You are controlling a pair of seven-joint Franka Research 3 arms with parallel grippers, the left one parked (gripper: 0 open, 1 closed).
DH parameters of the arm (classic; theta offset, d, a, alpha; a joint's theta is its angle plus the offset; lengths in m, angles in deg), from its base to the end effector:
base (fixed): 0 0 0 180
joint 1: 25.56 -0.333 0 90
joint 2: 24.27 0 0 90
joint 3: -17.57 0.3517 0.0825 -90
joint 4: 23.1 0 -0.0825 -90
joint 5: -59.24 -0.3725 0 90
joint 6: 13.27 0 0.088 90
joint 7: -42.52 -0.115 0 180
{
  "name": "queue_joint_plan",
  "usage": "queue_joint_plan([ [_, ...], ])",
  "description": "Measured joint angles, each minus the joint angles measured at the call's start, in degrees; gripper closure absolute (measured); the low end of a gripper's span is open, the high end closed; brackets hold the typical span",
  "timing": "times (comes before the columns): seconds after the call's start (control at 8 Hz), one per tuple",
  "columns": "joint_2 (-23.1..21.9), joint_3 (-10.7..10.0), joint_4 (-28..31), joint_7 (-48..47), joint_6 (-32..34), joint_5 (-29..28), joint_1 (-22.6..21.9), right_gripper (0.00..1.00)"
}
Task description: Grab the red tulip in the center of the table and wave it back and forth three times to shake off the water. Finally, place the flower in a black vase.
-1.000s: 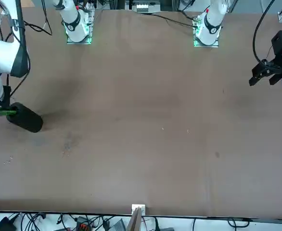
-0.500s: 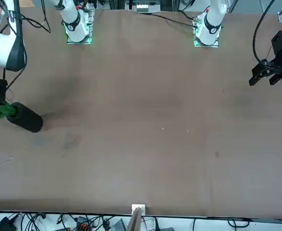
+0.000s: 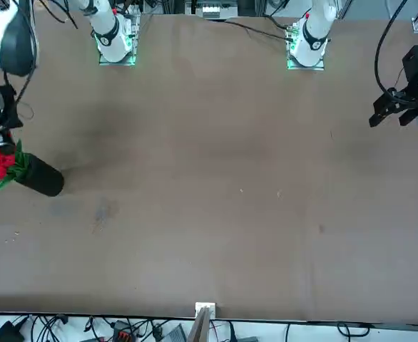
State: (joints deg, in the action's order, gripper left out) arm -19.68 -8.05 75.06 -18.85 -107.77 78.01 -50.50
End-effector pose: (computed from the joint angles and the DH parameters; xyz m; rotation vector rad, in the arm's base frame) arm 0.5617 -0.0328 0.5599 2.3999 -1.3670 0.0899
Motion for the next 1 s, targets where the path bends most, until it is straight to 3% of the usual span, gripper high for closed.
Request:
queue_joint_plan([
  [0.38, 0.16, -0.66, -1.62, 22.42, 2.79, -15.72, 0.79, 0.0],
  [0.62, 0.17, -0.92, -3.67, 42.94, 6.18, -24.48, 4.79, 0.0],
  [0.88, -0.17, -0.89, -6.87, 56.52, 6.98, -24.82, 7.16, 0.0],
  [1.0, -1.12, 0.7, -9.15, 59.97, 6.91, -22.79, 7.95, 0.0],
])
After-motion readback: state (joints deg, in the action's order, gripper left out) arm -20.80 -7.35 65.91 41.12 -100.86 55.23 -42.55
